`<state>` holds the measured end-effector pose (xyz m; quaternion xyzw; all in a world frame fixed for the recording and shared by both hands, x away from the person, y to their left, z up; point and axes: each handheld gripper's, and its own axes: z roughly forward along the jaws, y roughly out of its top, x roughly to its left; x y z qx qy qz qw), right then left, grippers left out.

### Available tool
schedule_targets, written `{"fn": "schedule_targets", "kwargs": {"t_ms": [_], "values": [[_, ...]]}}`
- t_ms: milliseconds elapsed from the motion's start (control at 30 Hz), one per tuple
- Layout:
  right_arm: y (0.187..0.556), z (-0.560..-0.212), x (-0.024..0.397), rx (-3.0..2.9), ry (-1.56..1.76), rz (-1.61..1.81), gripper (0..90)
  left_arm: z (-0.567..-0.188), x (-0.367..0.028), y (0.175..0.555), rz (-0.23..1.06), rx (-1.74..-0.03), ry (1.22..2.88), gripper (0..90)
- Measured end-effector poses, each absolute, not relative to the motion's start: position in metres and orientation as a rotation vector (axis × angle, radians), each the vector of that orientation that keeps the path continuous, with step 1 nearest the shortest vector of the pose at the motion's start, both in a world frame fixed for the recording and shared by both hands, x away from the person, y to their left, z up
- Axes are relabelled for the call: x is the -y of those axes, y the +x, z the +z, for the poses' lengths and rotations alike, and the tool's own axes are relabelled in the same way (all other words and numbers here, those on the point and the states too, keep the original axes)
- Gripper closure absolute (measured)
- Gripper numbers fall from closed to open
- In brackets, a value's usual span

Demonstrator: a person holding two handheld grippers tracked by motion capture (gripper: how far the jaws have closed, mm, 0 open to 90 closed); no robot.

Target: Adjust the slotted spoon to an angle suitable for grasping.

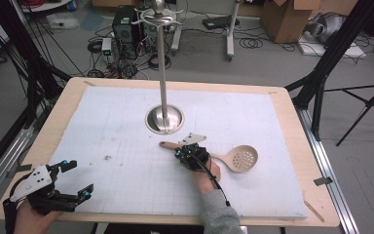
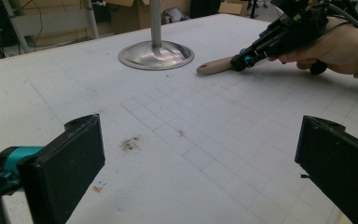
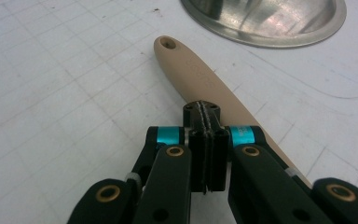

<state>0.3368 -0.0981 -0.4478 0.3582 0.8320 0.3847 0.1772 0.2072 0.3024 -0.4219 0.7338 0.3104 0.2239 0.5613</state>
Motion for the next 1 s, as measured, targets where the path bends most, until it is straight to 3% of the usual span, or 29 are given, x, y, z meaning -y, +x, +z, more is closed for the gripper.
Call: {"fn": "schedule_targets", "kwargs": {"t_ms": [567,1000], "values": [[0.355,-0.448,0.092,-2.290,1.095,1.073,90.0,-0.423,-0.303,0.207,0.527,-0.737,1.728,1.7],[0.344,-0.430,0.097,-2.293,1.034,1.161,90.0,-0.423,-0.301,0.210,0.516,-0.725,1.729,1.7]]}}
